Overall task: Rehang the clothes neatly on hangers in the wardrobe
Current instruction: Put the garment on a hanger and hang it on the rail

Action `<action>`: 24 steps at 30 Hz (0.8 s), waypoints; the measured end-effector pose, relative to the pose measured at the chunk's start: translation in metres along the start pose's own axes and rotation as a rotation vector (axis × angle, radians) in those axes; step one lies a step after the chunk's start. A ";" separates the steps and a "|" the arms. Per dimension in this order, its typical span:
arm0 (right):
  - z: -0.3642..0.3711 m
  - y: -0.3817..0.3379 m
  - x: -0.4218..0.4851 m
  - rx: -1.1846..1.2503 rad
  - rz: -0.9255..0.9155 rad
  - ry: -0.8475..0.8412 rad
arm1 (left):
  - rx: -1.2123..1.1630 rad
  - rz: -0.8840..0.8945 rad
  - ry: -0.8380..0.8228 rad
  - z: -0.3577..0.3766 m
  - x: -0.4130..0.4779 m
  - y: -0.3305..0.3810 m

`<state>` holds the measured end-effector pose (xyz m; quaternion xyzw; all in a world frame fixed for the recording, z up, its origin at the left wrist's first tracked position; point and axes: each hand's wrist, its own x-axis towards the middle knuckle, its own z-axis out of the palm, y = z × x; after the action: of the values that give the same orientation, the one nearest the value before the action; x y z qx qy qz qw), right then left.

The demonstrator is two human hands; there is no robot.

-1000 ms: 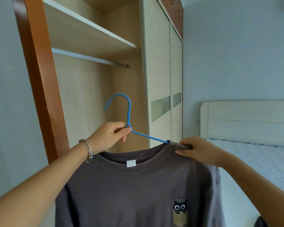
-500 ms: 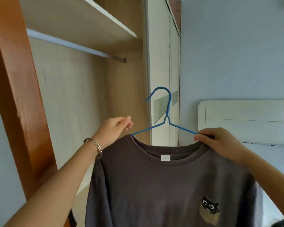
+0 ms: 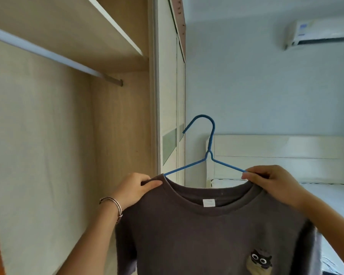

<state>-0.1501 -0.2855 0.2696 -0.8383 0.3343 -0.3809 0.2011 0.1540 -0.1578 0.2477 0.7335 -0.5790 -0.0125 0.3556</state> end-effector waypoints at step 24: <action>0.130 0.002 0.266 -0.059 -0.500 -0.524 | 0.392 -0.166 0.528 -0.085 0.130 -0.088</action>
<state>0.0794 -0.4665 0.3205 -0.9688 0.0671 -0.1805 0.1563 0.3076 -0.2190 0.3152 0.8106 -0.3965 0.2607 0.3432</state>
